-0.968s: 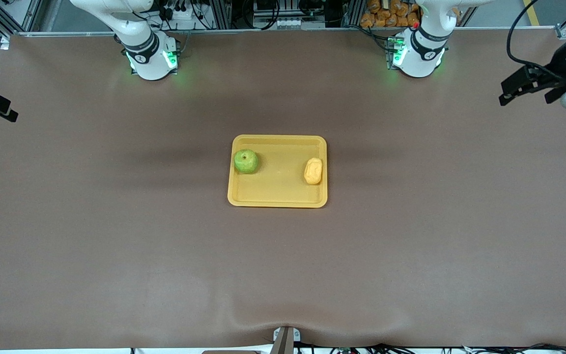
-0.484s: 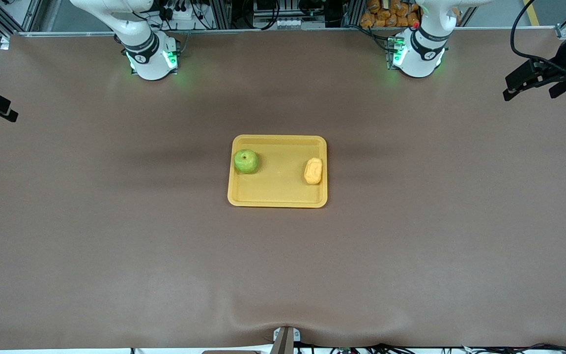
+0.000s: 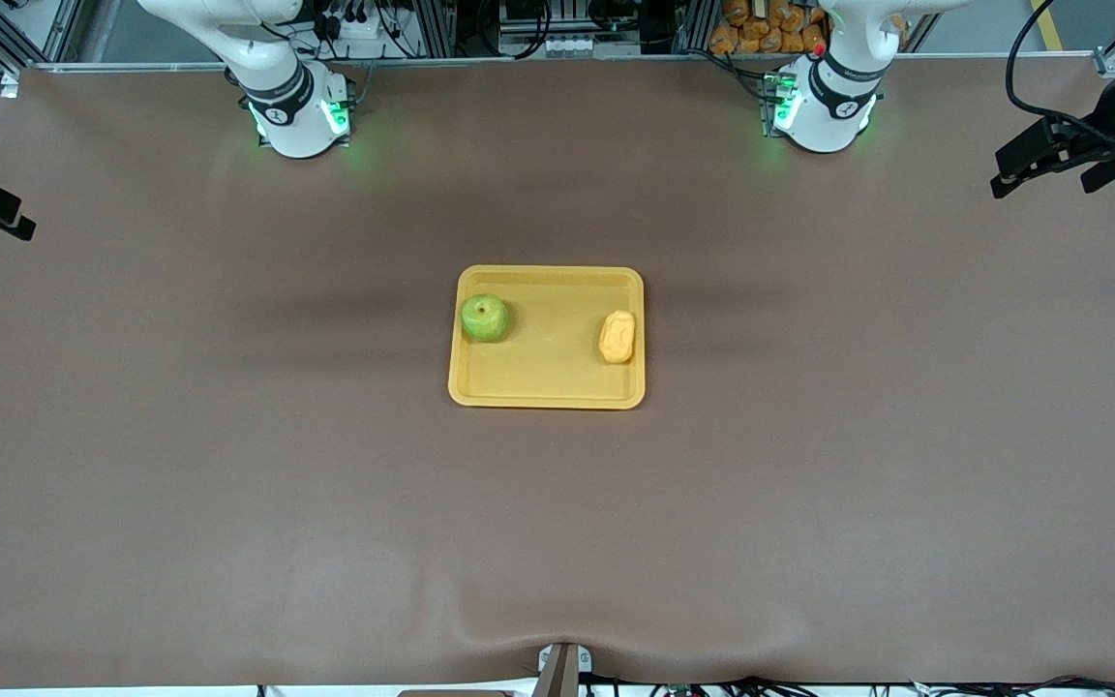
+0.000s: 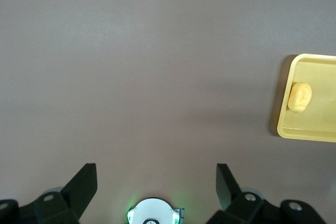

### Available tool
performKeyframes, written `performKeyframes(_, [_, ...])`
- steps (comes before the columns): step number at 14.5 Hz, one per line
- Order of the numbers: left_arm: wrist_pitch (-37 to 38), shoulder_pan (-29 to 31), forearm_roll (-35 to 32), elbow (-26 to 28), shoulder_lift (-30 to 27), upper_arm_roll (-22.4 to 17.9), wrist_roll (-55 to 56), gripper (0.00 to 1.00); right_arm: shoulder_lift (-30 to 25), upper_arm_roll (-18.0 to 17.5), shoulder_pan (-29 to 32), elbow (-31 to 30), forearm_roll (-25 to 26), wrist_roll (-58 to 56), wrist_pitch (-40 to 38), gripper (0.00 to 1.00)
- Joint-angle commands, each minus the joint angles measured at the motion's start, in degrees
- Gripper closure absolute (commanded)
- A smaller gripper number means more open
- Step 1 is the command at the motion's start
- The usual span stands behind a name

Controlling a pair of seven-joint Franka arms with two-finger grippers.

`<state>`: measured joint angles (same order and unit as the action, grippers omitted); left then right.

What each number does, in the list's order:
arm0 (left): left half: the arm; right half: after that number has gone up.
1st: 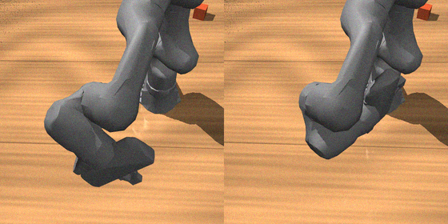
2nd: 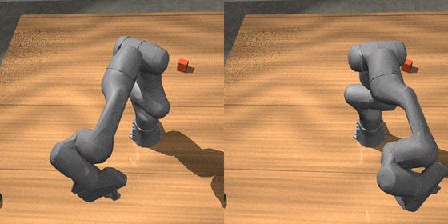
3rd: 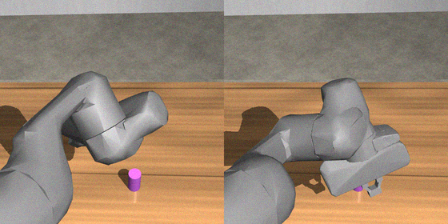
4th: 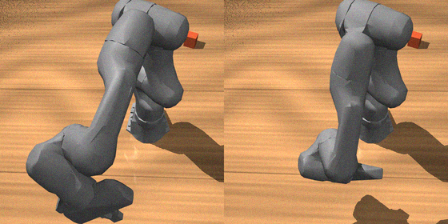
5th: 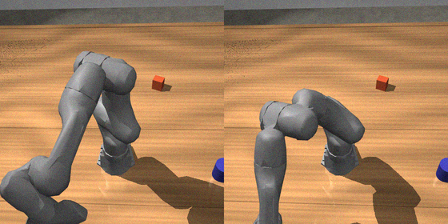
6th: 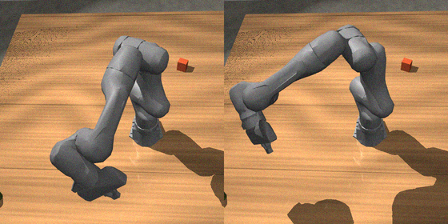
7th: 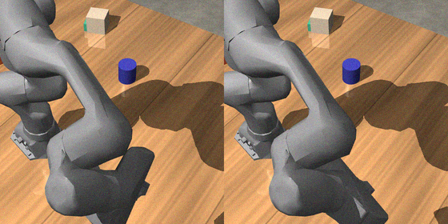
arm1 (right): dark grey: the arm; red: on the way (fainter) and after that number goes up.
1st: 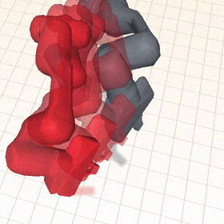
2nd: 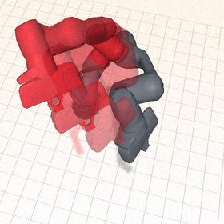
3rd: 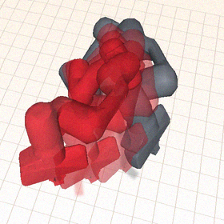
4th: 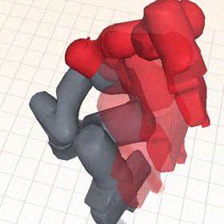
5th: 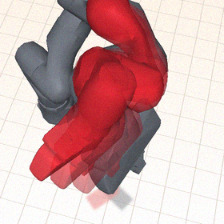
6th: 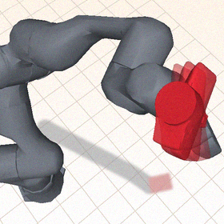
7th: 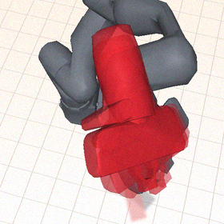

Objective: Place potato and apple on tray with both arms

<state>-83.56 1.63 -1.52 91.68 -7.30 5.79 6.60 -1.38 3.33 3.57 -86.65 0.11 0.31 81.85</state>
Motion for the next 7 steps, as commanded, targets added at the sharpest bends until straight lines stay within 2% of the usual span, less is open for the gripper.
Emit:
performKeyframes(1, [1.4, 0.2, -0.1, -1.4, 0.4, -0.1, 0.1, 0.00, 0.0, -0.8, 0.9, 0.7, 1.0, -0.4, -0.7, 0.00])
performKeyframes(7, [1.4, 1.1, -0.1, -1.4, 0.4, -0.1, -0.2, 0.00, 0.0, -0.8, 0.9, 0.7, 1.0, -0.4, -0.7, 0.00])
